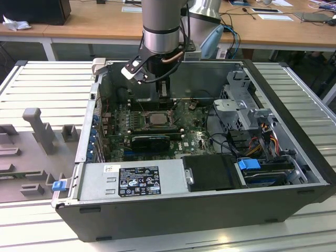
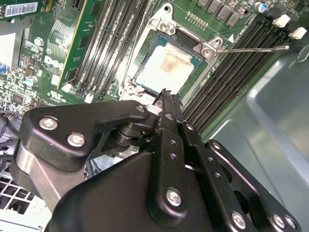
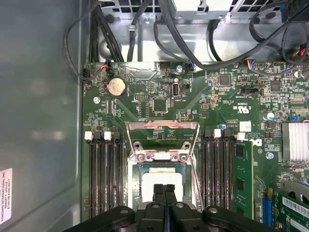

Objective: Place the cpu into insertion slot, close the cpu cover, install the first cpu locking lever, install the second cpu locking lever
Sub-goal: 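Close the cpu cover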

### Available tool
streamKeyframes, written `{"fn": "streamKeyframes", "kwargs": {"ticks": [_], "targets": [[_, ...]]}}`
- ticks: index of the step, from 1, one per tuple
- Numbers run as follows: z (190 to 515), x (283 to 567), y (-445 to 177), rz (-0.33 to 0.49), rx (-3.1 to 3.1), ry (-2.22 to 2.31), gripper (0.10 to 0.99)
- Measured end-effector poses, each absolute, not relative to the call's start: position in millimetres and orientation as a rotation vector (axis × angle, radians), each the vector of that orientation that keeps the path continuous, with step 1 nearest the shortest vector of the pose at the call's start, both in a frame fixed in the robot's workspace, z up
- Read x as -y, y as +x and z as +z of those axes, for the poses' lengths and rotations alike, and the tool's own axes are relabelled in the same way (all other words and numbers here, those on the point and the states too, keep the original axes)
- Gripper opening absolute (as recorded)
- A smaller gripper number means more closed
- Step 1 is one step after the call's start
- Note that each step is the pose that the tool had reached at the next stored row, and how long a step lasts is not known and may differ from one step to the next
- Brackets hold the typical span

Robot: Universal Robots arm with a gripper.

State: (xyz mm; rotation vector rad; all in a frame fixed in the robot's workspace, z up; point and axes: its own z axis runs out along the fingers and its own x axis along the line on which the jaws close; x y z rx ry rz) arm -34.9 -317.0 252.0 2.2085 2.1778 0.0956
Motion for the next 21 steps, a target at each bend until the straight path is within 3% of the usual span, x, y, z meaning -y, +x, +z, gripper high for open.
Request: {"fn": "streamKeyframes", "kwargs": {"ticks": [21], "targets": [[258.5, 317.0, -34.8, 0.095, -2.178, 2.208, 0.106]]}}
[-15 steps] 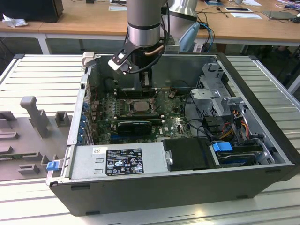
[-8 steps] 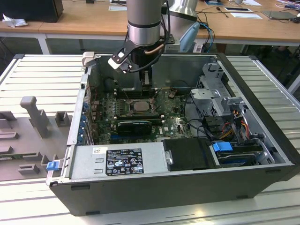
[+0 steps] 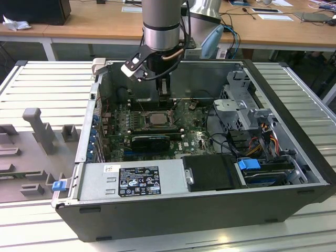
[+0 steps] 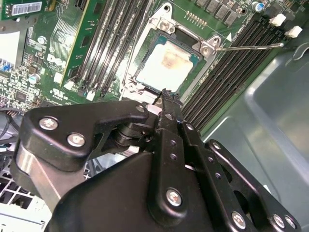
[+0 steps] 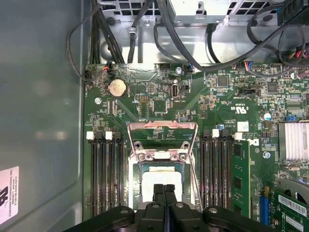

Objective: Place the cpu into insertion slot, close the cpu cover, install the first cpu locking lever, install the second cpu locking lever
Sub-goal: 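Close the cpu cover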

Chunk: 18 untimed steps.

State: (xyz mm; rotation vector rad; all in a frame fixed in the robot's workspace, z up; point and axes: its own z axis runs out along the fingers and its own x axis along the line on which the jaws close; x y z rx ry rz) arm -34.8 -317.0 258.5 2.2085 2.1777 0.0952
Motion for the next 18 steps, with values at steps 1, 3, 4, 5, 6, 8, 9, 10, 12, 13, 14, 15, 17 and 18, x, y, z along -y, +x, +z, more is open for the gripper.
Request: {"fn": "streamKeyframes", "kwargs": {"ticks": [1, 3, 4, 5, 6, 8, 9, 10, 12, 13, 14, 15, 17, 18], "targets": [[259.2, 316.9, -34.8, 0.095, -2.178, 2.208, 0.106], [260.7, 316.9, -34.8, 0.095, -2.178, 2.208, 0.106], [261.1, 316.9, -34.8, 0.095, -2.178, 2.208, 0.106], [261.6, 316.9, -34.8, 0.095, -2.178, 2.208, 0.106], [262.1, 316.9, -34.8, 0.095, -2.178, 2.208, 0.106], [264.0, 316.9, -34.8, 0.095, -2.178, 2.208, 0.106], [264.9, 316.9, -34.8, 0.095, -2.178, 2.208, 0.106], [265.9, 316.9, -34.8, 0.095, -2.178, 2.208, 0.106], [270.6, 316.9, -34.8, 0.095, -2.178, 2.208, 0.106], [272.9, 316.9, -34.8, 0.095, -2.178, 2.208, 0.106], [274.2, 316.9, -34.8, 0.095, -2.178, 2.208, 0.106], [274.9, 316.9, -34.8, 0.095, -2.178, 2.208, 0.106], [276.4, 316.9, -34.8, 0.095, -2.178, 2.208, 0.106], [277.1, 316.9, -34.8, 0.095, -2.178, 2.208, 0.106]]}}
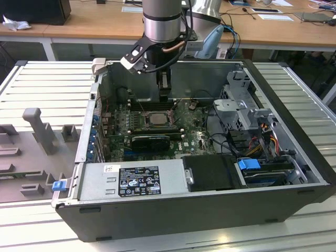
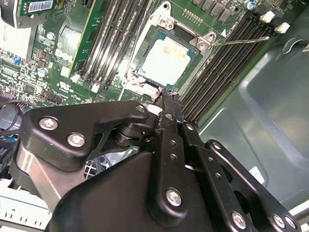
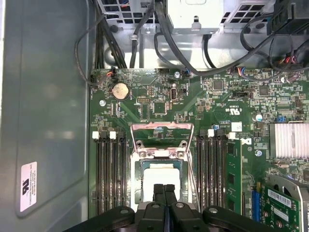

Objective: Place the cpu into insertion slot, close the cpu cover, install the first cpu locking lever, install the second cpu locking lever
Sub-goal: 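Close the cpu cover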

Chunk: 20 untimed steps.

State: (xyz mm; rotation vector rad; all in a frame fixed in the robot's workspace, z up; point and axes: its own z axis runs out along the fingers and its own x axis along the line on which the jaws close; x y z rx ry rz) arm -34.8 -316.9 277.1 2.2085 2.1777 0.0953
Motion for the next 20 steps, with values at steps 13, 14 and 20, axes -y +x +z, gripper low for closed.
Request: {"fn": "streamKeyframes", "kwargs": {"ticks": [13, 14, 20], "targets": [[284.9, 316.7, -34.8, 0.095, -2.178, 2.209, 0.106], [285.4, 316.7, -34.6, 0.095, -2.178, 2.209, 0.106], [292.9, 316.7, -34.4, 0.095, -2.178, 2.208, 0.106]]}}
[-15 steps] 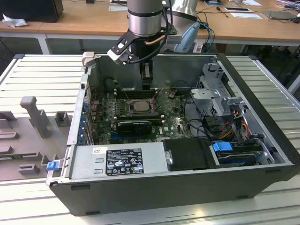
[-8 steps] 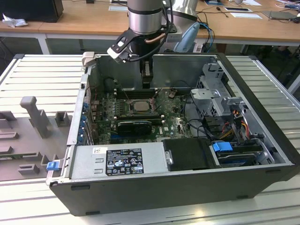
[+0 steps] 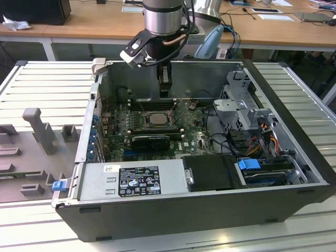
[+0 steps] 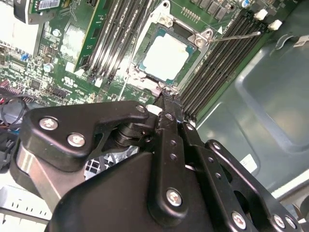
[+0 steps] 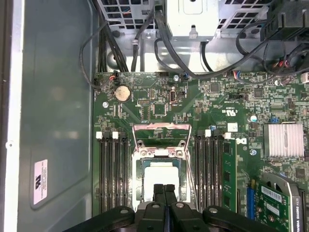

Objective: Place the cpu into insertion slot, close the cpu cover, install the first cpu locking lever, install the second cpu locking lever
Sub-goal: 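Close the cpu cover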

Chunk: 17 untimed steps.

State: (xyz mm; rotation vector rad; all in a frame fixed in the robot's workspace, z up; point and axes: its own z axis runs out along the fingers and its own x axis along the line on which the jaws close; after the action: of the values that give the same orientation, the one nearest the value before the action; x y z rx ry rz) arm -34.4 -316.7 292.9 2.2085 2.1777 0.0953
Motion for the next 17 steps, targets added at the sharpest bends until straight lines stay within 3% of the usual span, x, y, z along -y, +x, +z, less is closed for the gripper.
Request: {"fn": "streamKeyframes", "kwargs": {"ticks": [17], "targets": [[309.0, 316.5, -30.6, 0.095, -2.178, 2.209, 0.106]]}}
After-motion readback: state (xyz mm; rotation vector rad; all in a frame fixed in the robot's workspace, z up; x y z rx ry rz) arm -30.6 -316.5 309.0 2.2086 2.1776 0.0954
